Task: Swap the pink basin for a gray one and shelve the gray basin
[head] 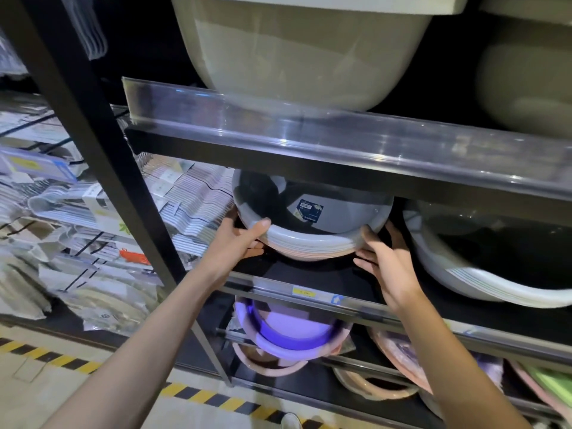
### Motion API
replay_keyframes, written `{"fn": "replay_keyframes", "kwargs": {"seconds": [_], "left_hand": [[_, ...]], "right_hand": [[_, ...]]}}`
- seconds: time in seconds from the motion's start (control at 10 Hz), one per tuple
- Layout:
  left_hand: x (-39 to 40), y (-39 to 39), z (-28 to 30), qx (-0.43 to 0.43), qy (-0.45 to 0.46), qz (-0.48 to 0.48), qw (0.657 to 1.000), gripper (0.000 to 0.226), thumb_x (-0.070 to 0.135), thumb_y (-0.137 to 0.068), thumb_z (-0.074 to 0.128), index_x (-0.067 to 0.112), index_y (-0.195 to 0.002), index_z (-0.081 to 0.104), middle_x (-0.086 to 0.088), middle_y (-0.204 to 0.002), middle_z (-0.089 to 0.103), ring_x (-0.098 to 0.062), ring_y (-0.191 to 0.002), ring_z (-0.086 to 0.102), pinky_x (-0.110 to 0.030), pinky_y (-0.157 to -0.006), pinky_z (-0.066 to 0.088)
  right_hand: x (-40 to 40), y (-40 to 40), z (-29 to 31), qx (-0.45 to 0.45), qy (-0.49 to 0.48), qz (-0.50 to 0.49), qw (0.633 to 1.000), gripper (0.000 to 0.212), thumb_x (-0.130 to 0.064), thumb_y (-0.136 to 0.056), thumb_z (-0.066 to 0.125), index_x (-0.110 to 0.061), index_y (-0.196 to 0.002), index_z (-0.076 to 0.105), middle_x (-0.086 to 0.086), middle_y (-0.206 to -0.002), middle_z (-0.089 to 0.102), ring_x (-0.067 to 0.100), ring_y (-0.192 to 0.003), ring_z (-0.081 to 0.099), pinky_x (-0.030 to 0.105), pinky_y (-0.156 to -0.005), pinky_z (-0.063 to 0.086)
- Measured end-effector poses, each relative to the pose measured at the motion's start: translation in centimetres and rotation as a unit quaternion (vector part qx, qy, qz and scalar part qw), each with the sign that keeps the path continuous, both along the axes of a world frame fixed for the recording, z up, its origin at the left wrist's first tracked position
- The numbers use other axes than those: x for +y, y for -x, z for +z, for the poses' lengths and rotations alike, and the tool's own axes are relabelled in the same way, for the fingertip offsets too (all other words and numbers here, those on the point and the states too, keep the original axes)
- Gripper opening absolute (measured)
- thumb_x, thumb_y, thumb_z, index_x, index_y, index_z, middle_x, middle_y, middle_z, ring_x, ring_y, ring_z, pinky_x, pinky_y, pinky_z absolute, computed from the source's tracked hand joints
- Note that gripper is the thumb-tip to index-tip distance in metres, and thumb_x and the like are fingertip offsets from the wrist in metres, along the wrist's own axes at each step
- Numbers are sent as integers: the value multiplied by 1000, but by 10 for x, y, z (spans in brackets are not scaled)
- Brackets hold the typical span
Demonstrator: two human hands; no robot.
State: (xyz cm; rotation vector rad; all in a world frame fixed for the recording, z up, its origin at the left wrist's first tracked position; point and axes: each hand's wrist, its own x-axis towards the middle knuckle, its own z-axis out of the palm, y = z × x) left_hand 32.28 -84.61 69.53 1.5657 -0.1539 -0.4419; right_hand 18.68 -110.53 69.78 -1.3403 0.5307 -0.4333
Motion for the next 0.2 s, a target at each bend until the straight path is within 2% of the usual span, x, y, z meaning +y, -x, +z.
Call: {"fn": "replay_keyframes", "kwargs": {"seconds": [0.1,0.2], "left_hand": [[10,-1,9,-83,-160,-7,984,105,87,-59,67,8,-128,49,-5,-102,68,-13,-84,75,-39,-84,62],[19,4,19,-205,-288,-16,935,87,92,-68,49,14,-105,60,0,-80,66,-20,-73,65,-38,-69,56]], "right_hand": [[-5,8,8,72,124,-13,990,78,-61,-73,71,-32,-142,47,3,-113,70,18,-90,69,36,-80,59],[-9,19,18,164,307,-24,937,78,-73,-68,58,-31,-134,56,-9,-92,71,17,-88,67,31,-80,50]]}}
